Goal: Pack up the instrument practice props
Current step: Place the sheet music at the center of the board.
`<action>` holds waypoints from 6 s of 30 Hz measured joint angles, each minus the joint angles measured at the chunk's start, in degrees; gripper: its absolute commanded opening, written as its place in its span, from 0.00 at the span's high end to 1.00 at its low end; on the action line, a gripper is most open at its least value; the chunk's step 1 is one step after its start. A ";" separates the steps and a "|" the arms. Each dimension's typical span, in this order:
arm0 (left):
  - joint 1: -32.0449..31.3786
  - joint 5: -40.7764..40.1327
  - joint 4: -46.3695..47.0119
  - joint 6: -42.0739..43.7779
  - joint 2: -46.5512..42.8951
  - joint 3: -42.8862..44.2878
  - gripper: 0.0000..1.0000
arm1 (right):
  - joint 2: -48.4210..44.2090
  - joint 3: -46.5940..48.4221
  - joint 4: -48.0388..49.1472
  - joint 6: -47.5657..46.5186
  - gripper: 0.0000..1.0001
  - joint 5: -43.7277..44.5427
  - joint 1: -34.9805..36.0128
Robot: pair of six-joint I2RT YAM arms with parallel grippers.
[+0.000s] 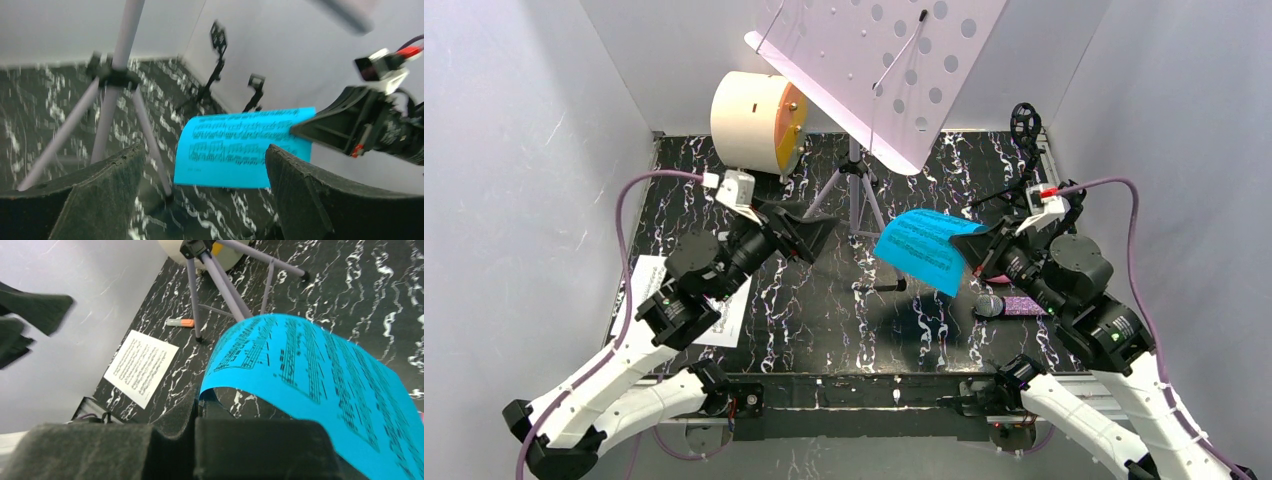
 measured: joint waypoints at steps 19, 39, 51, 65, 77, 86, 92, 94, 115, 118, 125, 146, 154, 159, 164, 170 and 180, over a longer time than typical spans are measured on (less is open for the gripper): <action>0.00 0.55 7.52 -22.49 3.34 -19.82 0.11 | -3.58 -14.08 13.62 9.40 0.99 -9.57 0.00; 10.60 9.20 19.30 -39.69 7.19 -25.99 0.12 | -6.99 -19.52 22.60 14.47 0.99 -12.22 0.00; 18.93 12.85 14.34 -40.24 -1.16 -25.81 0.11 | 8.26 -14.56 33.57 13.90 0.99 -26.99 0.00; 19.10 22.58 15.47 -43.60 2.51 -25.68 0.12 | 3.93 -18.93 34.10 11.52 0.99 -30.75 0.00; 19.10 28.70 14.49 -43.12 2.99 -28.46 0.12 | 5.20 -18.93 35.32 9.84 0.99 -31.10 0.00; 19.10 32.57 16.57 -45.46 3.76 -30.82 0.14 | 6.12 -18.93 38.29 8.68 0.99 -32.65 0.00; 19.10 35.30 21.94 -48.96 3.91 -30.86 0.23 | 6.23 -18.93 39.23 8.59 0.99 -33.22 0.00; 19.10 35.58 23.85 -50.21 3.87 -30.97 0.25 | 6.19 -18.93 39.43 8.57 0.99 -33.31 0.00; 19.15 35.60 33.90 -56.30 1.46 -32.26 0.55 | -0.33 -20.87 36.83 6.05 0.99 -31.10 0.00; 19.15 35.65 34.67 -56.26 0.98 -32.26 0.58 | -1.16 -20.90 35.69 5.57 0.99 -30.16 0.00; 19.15 36.15 35.47 -55.93 0.72 -32.26 0.77 | -1.57 -21.27 35.45 5.40 0.96 -29.31 0.00; 19.19 28.89 14.43 -41.48 -8.31 -29.99 1.00 | -3.04 -22.77 29.59 1.79 0.03 -22.45 0.00; 19.43 15.45 -6.08 -28.52 -12.74 -19.85 1.00 | -5.64 -20.50 21.49 -2.64 0.01 -15.34 0.00; 19.47 8.33 -13.46 -24.04 -10.95 -17.42 1.00 | -8.28 -19.15 17.84 -5.20 0.01 -11.15 0.00; 19.52 2.23 -15.32 -21.94 -7.82 -16.37 1.00 | -10.75 -18.45 14.34 -7.45 0.01 -6.71 0.00; 19.56 -3.91 -14.95 -21.75 -3.37 -16.55 1.00 | -13.09 -18.25 11.15 -9.22 0.01 -2.49 0.00; 25.79 -16.09 -13.49 -16.24 2.25 -12.44 1.00 | -13.38 -18.25 9.81 -10.73 0.01 -0.94 0.00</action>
